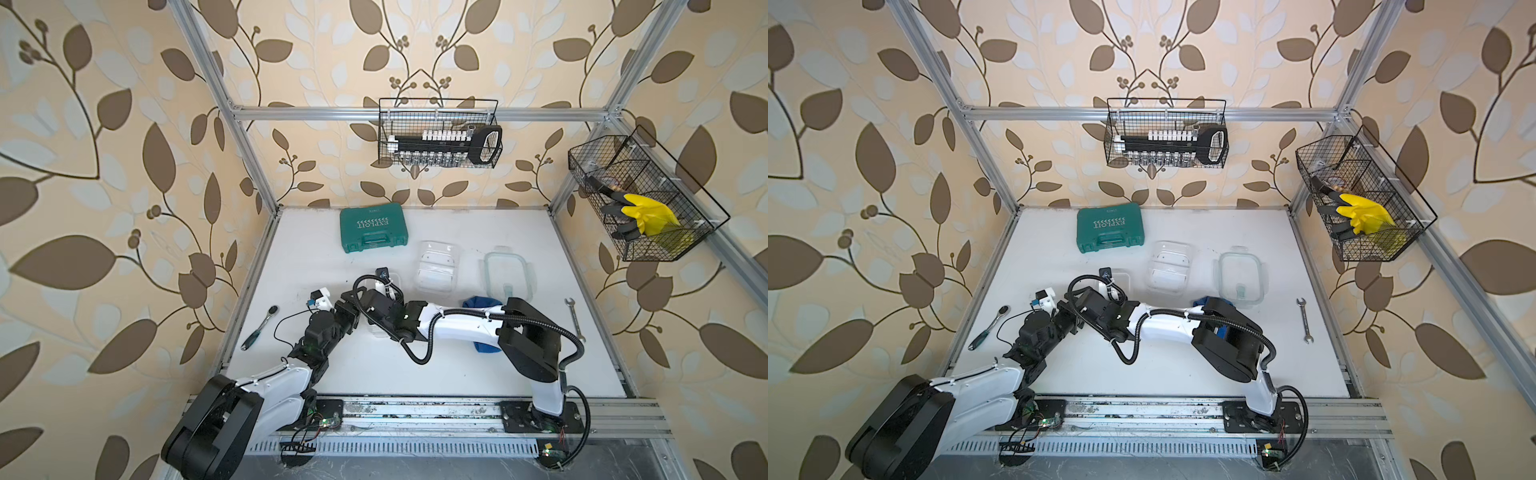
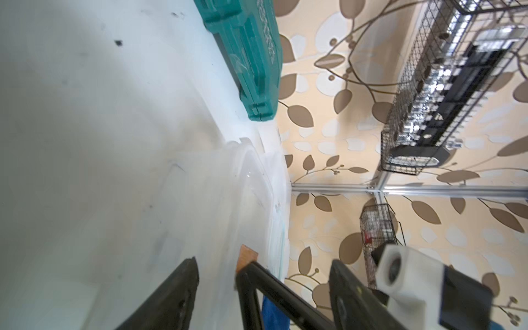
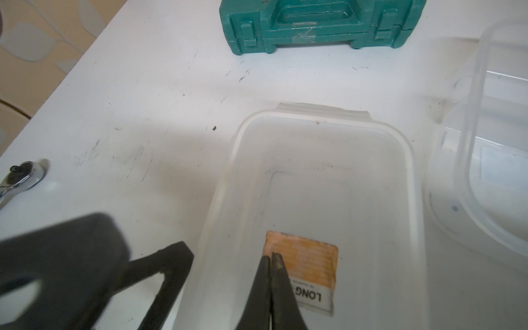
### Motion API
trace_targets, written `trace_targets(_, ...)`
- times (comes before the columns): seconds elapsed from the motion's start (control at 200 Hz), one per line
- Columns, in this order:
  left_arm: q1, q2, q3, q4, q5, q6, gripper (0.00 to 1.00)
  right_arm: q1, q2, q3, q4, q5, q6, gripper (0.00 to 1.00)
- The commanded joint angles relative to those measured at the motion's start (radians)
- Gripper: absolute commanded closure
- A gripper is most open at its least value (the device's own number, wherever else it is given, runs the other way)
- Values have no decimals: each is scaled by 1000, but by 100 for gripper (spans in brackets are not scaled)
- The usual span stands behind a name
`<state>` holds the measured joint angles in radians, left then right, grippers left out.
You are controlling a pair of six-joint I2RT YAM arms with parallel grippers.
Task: Wipe the insides of the lunch boxes
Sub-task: Open the fastener of the lunch box.
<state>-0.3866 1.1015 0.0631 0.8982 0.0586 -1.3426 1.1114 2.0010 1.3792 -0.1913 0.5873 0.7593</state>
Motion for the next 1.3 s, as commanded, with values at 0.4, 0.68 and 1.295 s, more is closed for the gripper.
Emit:
trace_targets(0.4, -39, 62, 18, 2, 39, -117, 19, -33, 91, -84, -186, -132, -16, 94)
trace_targets(0.68, -89, 15, 7, -7, -30, -150, 17, -40, 84, -101, -180, -136, -8, 95)
trace_targets(1.295, -101, 14, 14, 46, -119, -25, 75, -37, 102, -142, -171, -163, 23, 96)
